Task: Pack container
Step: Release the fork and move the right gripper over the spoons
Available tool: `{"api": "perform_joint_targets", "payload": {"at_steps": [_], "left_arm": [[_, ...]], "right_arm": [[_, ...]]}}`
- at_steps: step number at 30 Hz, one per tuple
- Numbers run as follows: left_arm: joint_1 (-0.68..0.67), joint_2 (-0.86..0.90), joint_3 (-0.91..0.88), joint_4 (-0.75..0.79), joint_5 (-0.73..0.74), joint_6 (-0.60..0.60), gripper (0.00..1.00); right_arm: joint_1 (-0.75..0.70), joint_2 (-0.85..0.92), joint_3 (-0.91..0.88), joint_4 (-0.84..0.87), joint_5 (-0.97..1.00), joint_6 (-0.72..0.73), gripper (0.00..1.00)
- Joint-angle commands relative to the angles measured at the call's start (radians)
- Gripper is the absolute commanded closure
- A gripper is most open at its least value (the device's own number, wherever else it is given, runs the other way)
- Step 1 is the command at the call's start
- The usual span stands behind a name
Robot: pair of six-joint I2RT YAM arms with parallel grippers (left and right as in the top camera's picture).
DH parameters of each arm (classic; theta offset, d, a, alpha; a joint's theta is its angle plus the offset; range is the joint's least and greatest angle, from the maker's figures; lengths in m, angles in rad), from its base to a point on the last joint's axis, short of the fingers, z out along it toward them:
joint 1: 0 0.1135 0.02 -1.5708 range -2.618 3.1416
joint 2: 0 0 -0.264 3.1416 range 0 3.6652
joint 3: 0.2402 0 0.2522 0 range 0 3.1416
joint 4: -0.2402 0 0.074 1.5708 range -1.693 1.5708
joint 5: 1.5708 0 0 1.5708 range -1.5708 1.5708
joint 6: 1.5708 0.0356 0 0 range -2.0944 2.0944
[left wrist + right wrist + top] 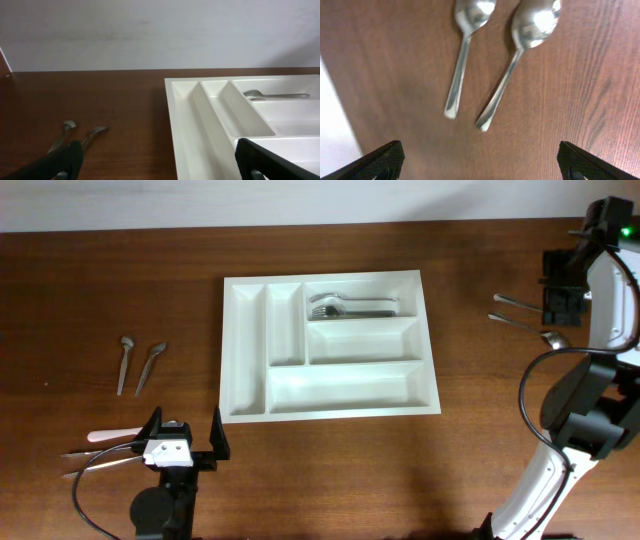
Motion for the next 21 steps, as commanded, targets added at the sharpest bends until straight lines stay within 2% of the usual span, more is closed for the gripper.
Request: {"api": "perform_joint_targets", "payload": {"at_steps": [1, 21], "left_arm": [[0.006, -0.010, -0.007, 0.002, 0.011, 0.015, 0.01], [0.006, -0.010, -0.007, 0.002, 0.011, 0.015, 0.01]], "right_arm": [[-0.003, 0.047, 0.000, 0.001, 0.071, 0.058, 0.01], [-0.063, 0.165, 0.000, -0.016, -0.027, 0.072, 0.01]]}}
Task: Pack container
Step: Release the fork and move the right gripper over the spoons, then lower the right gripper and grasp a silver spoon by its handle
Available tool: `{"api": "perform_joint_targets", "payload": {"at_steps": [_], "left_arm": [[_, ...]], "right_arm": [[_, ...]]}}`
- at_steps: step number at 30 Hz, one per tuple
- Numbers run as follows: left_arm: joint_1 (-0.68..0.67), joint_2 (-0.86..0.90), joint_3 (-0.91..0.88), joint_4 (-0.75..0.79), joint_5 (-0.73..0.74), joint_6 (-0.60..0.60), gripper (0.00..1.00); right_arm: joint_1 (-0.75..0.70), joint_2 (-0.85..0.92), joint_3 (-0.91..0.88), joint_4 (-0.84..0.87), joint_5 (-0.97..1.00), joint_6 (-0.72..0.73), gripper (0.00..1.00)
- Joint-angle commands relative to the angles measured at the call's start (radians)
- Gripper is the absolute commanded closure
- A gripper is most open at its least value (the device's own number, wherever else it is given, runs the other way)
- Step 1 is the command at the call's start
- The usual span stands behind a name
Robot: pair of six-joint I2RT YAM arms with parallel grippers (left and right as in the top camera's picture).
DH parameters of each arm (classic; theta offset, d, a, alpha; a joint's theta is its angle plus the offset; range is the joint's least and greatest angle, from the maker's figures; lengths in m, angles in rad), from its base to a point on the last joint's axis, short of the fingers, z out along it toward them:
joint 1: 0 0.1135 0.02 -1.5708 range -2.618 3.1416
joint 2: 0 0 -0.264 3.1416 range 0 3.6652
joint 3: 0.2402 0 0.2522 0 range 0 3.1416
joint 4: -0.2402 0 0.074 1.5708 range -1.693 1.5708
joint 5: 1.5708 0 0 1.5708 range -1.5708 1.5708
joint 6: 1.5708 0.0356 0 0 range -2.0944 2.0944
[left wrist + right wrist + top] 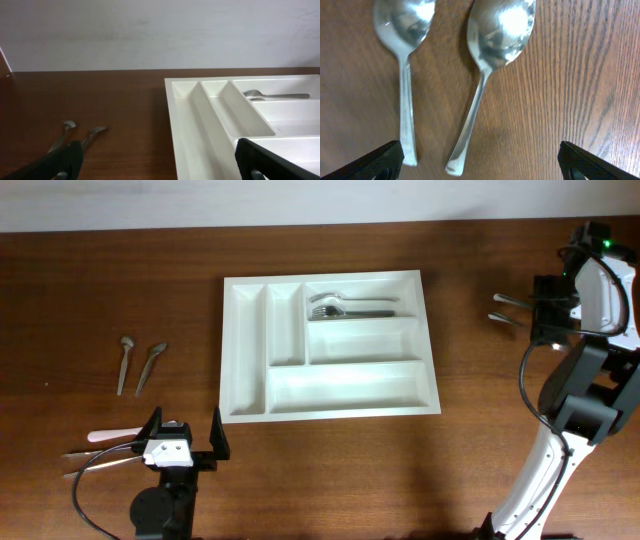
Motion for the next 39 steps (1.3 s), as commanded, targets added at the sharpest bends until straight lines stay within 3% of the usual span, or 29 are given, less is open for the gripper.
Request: {"api": "perform_joint_targets", "payload": {"at_steps": [1, 39], "left_arm": [[0.006, -0.010, -0.007, 0.002, 0.011, 0.015, 0.01], [0.006, -0.010, -0.007, 0.002, 0.011, 0.015, 0.01]], "right_arm": [[-0.036, 0.019, 0.000, -0.006, -0.017, 0.008, 0.01], [-0.034, 0.102, 0.000, -0.026, -0.031, 0.012, 0.03]]}}
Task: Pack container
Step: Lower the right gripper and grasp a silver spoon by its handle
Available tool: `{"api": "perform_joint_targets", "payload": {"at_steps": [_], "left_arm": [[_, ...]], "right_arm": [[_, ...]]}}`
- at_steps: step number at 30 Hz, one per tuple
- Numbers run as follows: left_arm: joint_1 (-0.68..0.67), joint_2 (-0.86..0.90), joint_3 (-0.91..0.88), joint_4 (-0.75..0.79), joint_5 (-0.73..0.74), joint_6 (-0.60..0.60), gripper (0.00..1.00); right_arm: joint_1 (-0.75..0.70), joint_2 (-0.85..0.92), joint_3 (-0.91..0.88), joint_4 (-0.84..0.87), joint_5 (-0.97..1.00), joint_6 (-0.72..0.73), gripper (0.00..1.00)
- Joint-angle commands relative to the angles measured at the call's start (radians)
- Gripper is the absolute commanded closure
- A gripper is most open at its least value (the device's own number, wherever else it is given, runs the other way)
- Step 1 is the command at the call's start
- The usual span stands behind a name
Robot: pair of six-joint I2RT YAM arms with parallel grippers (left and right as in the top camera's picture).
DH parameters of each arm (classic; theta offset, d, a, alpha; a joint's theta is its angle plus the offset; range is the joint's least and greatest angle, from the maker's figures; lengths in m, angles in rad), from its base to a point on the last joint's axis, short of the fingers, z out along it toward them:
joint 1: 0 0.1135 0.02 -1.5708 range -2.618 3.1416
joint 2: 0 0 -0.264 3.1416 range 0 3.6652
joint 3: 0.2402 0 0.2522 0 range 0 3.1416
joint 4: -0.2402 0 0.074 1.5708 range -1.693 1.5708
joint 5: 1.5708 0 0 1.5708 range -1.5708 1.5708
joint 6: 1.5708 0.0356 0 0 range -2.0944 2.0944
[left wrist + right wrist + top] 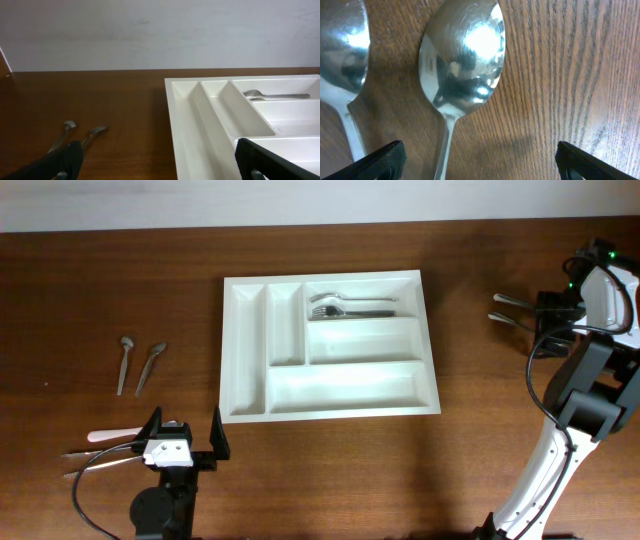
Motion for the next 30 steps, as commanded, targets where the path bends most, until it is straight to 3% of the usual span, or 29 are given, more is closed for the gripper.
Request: {"api": "perform_joint_targets", "payload": {"at_steps": [1, 30], "left_arm": [[0.006, -0.010, -0.007, 0.002, 0.011, 0.016, 0.01], [0.006, -0.010, -0.007, 0.002, 0.011, 0.016, 0.01]], "right_arm": [[0.008, 0.032, 0.000, -0.004, -0.006, 0.012, 0.03], [0.008, 0.077, 0.000, -0.028, 0.006, 0.000, 0.02]]}}
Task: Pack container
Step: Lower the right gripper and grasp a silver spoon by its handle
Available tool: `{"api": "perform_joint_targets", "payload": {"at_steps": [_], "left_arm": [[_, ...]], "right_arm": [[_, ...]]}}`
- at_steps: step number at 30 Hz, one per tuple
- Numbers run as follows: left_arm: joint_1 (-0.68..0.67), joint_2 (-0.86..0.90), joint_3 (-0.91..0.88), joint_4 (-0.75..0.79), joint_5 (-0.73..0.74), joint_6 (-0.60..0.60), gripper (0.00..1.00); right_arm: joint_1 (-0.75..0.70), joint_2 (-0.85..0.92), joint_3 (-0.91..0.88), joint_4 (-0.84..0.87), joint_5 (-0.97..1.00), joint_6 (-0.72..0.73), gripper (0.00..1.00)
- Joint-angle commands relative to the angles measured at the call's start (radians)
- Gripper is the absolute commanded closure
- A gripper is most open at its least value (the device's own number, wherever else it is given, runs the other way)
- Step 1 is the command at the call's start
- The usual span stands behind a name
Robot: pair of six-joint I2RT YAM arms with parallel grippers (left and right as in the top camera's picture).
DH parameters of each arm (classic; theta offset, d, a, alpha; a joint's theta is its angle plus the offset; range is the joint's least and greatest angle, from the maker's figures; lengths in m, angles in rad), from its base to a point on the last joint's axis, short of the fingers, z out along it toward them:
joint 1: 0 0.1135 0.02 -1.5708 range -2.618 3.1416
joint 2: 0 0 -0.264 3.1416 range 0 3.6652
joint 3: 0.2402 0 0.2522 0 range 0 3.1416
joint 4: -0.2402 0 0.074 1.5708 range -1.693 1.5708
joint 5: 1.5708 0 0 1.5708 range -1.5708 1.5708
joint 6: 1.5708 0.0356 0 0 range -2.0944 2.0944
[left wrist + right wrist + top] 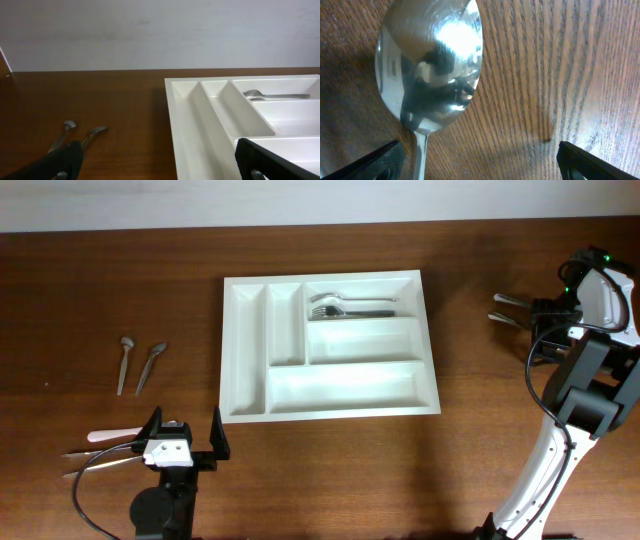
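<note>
The white cutlery tray (330,395) lies mid-table, with a fork and spoon (350,306) in its upper right compartment. At the far right, two spoons (507,318) lie on the table with their handles pointing left. My right gripper (553,312) is open right above them. In the right wrist view one spoon's bowl (430,65) fills the frame, its neck just inside the left finger (380,162); the gripper (480,167) holds nothing. My left gripper (185,442) rests open near the front edge, left of the tray's corner (172,87).
Two small spoons (138,364) lie on the left of the table, also seen as spoons (75,135) from the left wrist. A pink-handled utensil (105,435) and thin metal pieces (85,458) lie beside the left arm's base.
The right gripper is lower and closer to the table. One spoon bowl now fills its view and the second spoon has left the frame. The left arm has not moved.
The right gripper stood open well above the two spoons, both shown whole. At each later moment it was nearer, with the spoons larger in view, and now it sits over a single bowl. The left gripper stayed open and still throughout.
</note>
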Motion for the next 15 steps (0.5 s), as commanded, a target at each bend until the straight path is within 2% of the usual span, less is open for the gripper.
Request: {"api": "perform_joint_targets", "payload": {"at_steps": [1, 6, 10, 15], "left_arm": [[0.006, -0.010, -0.007, 0.002, 0.011, 0.015, 0.01], [0.006, -0.010, -0.007, 0.002, 0.011, 0.015, 0.01], [0.006, -0.010, -0.007, 0.002, 0.011, 0.015, 0.01], [0.006, -0.010, -0.007, 0.002, 0.011, 0.015, 0.01]], "right_arm": [[0.008, 0.045, 0.000, 0.008, 0.012, 0.002, 0.02], [0.008, 0.046, 0.000, 0.015, 0.008, 0.002, 0.05], [0.008, 0.046, 0.000, 0.015, 0.008, 0.002, 0.22], [0.008, 0.046, 0.000, 0.021, 0.009, 0.001, 0.24]]}}
